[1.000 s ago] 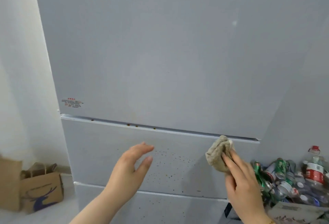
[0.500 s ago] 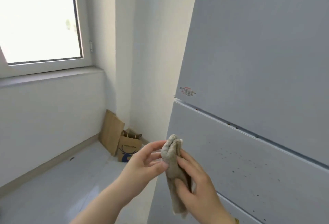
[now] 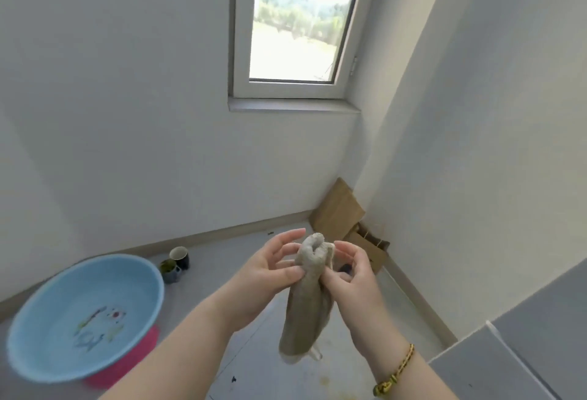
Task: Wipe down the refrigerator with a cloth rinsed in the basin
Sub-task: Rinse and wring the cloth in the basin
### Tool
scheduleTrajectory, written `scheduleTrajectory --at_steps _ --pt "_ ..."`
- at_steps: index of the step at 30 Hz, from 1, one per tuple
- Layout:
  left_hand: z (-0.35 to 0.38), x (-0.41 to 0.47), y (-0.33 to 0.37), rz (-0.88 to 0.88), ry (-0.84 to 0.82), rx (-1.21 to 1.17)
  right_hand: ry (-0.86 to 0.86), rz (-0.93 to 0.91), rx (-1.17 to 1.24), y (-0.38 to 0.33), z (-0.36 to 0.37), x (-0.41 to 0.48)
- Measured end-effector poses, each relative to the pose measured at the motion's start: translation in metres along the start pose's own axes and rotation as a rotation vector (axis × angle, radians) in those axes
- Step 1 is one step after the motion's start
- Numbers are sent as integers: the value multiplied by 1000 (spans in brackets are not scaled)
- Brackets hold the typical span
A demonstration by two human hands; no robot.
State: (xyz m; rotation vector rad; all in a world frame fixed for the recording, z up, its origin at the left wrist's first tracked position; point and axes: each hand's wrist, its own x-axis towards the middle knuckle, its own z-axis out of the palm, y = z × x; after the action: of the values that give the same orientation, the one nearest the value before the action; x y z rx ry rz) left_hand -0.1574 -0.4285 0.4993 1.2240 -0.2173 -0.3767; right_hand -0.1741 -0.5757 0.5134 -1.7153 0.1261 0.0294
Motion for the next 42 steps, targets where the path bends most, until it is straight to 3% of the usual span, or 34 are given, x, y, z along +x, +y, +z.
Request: scheduleTrajectory --at_steps 4,6,9,15,23,26,29,31,35,38,42 --pt "-99 -15 14 -34 120 7 -223 33 -71 -1 100 44" --pt "-122 -17 19 -91 136 38 -231 17 -33 -2 122 52" --pt "-185 -20 20 -110 284 50 -266 15 26 9 185 84" --pt "-287 -21 -12 -122 662 94 -440 79 42 61 292 144" --pt "-396 -39 -73 -151 956 341 -688 34 -90 145 396 202" --pt "-444 -47 -114 -252 1064 507 -706 120 -112 189 430 224" --pt "-496 -54 -174 -350 1187 698 -742 344 -72 248 475 238" --pt "-527 -53 -216 -346 1232 557 -729 493 -17 292 501 245" --pt "-579 -45 -293 -282 1274 -34 -631 622 24 380 547 259" --pt "-617 -31 -346 -317 1401 -40 -601 538 -61 431 572 272" --pt "-662 -8 -404 -438 1491 202 -608 392 -204 490 603 283"
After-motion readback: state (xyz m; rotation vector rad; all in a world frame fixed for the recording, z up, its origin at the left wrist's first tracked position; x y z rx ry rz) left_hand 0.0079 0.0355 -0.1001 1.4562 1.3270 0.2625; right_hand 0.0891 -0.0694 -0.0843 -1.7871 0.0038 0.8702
